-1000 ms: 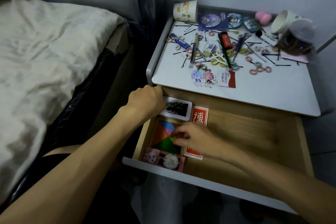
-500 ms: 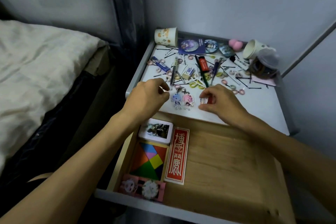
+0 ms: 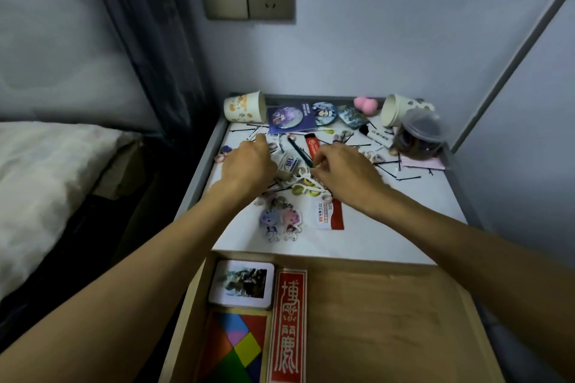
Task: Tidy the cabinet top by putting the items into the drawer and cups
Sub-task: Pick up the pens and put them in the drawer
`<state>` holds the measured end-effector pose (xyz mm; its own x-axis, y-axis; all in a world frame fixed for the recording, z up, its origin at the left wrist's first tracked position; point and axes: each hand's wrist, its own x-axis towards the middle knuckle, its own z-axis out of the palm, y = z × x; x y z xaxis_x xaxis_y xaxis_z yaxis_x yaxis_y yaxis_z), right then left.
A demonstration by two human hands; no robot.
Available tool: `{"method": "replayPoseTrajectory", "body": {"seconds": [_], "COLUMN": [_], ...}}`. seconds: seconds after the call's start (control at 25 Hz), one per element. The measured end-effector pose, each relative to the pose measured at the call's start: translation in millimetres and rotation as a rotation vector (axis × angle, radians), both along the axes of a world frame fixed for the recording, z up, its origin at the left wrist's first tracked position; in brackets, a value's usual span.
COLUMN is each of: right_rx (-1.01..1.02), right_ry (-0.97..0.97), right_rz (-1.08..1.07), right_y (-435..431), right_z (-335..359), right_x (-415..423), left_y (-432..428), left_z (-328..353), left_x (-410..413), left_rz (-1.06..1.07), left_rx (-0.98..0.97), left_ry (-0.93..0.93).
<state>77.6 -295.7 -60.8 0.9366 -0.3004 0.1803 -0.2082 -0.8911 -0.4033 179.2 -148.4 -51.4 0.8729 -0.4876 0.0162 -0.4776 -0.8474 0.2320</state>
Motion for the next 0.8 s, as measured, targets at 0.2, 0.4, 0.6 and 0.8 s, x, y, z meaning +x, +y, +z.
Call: {"method": "replayPoseTrajectory", "body": {"seconds": [0.2,0.4,0.6,0.8], "right_rx": [-0.159,-0.190,-0.180,0.285], "right_ry": [0.128,0.238,0.261,0.057], "right_rz": [-0.034,-0.041,-0.067,0.006], "right_y": [0,7,3,26], "right_z": [2,13,33,48], "right_x": [30,32,24,8], "left_y": [-14,-21,6,63], "left_z": [-5,1,33,45], "left_x": [7,7,-3,-37], "left_rz": [-0.029,0.009,0.151,0.376], "left_rx": [0.102,0.060,-0.403,-1.160], "left_ry": [-0.082,0.032,0.284,0.881]}}
